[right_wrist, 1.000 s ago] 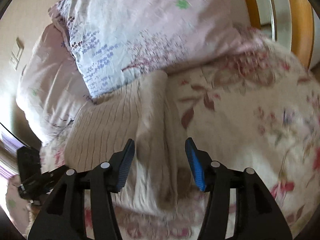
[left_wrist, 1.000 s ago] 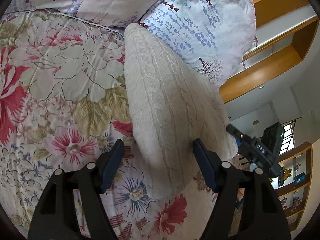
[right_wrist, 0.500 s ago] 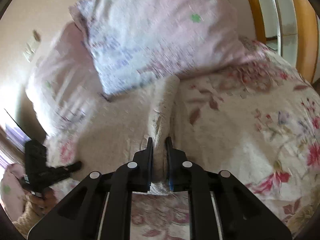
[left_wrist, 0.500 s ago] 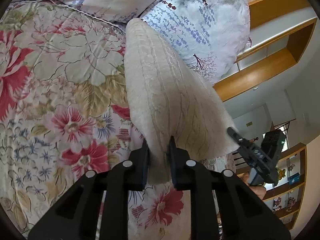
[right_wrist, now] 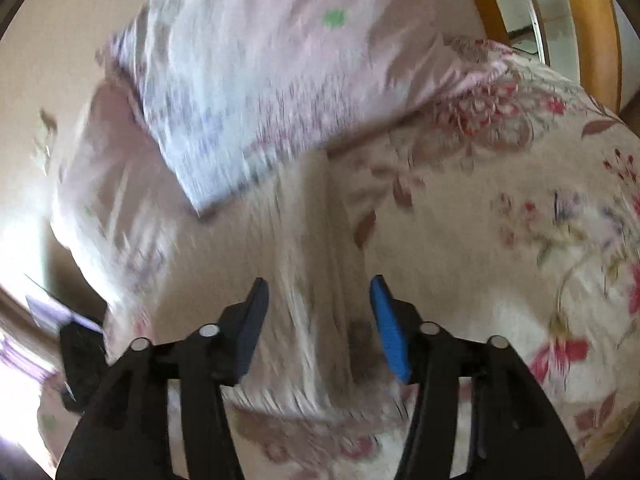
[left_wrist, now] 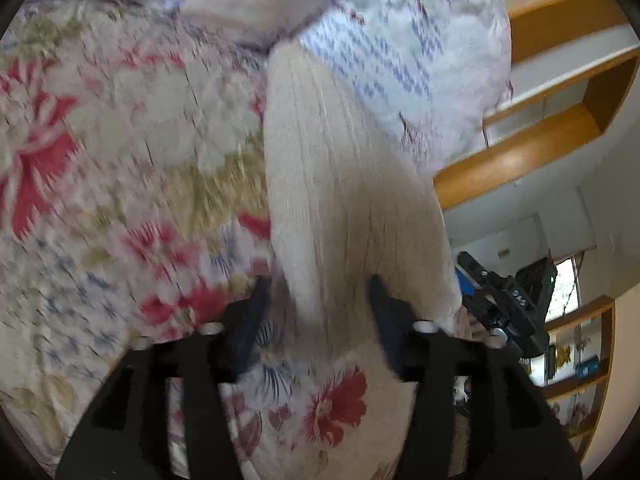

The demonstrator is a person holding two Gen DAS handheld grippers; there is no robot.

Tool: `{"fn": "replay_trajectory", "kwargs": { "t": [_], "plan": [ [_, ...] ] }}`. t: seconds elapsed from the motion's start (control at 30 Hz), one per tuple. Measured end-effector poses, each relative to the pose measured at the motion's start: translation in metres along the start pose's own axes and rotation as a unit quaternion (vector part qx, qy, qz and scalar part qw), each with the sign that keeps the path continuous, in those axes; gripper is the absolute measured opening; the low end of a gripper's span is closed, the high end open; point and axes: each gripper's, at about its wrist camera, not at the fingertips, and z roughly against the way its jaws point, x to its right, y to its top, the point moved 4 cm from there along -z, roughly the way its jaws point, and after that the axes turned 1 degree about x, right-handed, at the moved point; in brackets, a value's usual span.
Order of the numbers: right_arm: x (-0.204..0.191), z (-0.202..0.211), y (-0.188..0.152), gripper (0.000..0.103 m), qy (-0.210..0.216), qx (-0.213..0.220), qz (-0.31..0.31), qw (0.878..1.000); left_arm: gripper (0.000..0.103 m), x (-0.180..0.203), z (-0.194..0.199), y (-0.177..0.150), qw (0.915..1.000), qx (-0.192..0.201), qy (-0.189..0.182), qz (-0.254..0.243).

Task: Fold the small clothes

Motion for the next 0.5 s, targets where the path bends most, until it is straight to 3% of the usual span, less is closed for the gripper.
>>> {"fn": "replay_trajectory", "kwargs": {
  "t": [0.17,0.33,0.43,0.5],
  "plan": [
    [-0.002,-0.032,0.032,0.056,-0.007,-0.005,-0.03,0.999,0.067,-0.003,-0.002,0.029,0.9993,0.021,0.024,0.019],
    [-0.002,-0.077,0.047,0.054,-0.028,-0.024,-0.052,0.998,0.069,-0.009,-0.022,0.043,0.9983,0.009,0.031,0.048],
    [-0.01,-0.091,0.05,0.011,-0.016,-0.025,-0.041,0.999,0.069,-0.008,-0.028,0.047,0.9984,0.013,0.029,0.047],
    [-0.021,-0.081,0.051,0.01,-0.009,0.01,-0.007,1.0,0.066,-0.006,-0.029,0.047,0.9987,0.013,0.027,0.041]
  ]
}}
